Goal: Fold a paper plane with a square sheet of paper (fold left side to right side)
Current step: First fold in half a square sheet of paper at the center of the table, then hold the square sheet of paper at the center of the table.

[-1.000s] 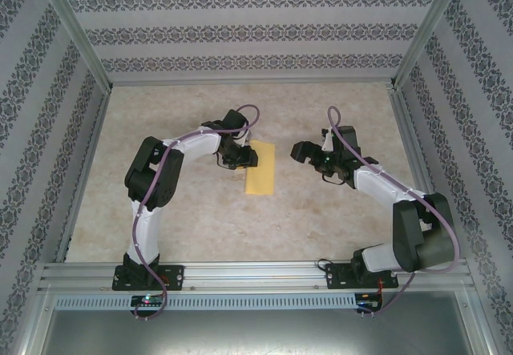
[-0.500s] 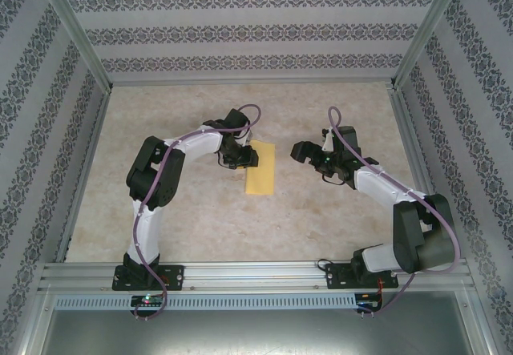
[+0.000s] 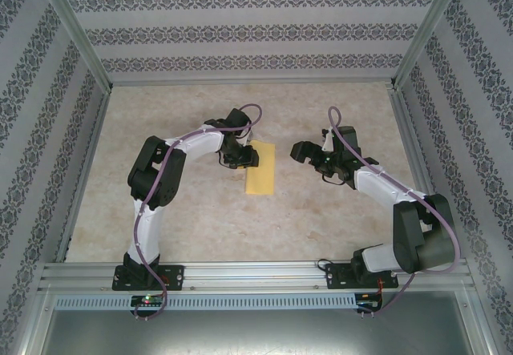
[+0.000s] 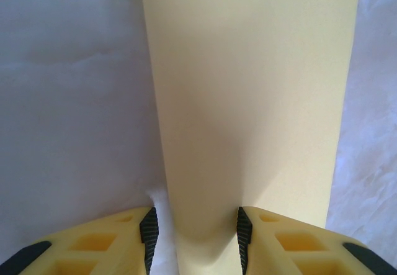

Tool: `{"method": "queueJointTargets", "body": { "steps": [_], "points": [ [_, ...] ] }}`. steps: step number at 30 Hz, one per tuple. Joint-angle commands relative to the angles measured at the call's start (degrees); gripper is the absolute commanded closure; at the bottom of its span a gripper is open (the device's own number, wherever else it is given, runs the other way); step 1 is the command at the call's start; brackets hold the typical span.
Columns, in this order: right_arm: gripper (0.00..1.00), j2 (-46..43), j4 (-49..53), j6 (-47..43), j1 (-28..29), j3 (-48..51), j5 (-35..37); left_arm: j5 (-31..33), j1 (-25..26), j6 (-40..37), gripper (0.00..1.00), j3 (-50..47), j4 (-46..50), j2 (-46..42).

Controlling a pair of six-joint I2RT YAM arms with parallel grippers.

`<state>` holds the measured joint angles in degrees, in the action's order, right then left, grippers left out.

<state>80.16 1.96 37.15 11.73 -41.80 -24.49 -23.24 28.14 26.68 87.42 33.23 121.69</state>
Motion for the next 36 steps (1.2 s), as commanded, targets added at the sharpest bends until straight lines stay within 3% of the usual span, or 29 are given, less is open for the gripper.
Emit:
{"method": "queueJointTargets", "body": {
  "steps": [1,23,26,29,36],
  "points": [
    [0.04,-0.9,0.1,0.1,-0.3,0.5,-0.8,0.6,2.2,-1.8,0.57,0.1,0.5,4.0],
    [0.05,1.6,-1.6,0.9,1.5,-0.1,-2.2,1.0,2.5,-1.9,0.57,0.6,1.0,4.1],
    [0.16,3.9,-3.1,1.7,3.0,-0.7,-3.6,1.1,2.5,-2.0,0.57,0.6,1.0,4.2],
    [0.39,6.6,-7.2,3.8,4.4,-0.8,-5.3,1.2,2.5,-2.0,0.57,0.5,1.0,4.0],
    [0.83,15.1,-11.6,5.9,9.2,-5.2,-6.6,1.4,2.7,-1.9,0.57,0.4,1.0,3.9]
  ]
}}
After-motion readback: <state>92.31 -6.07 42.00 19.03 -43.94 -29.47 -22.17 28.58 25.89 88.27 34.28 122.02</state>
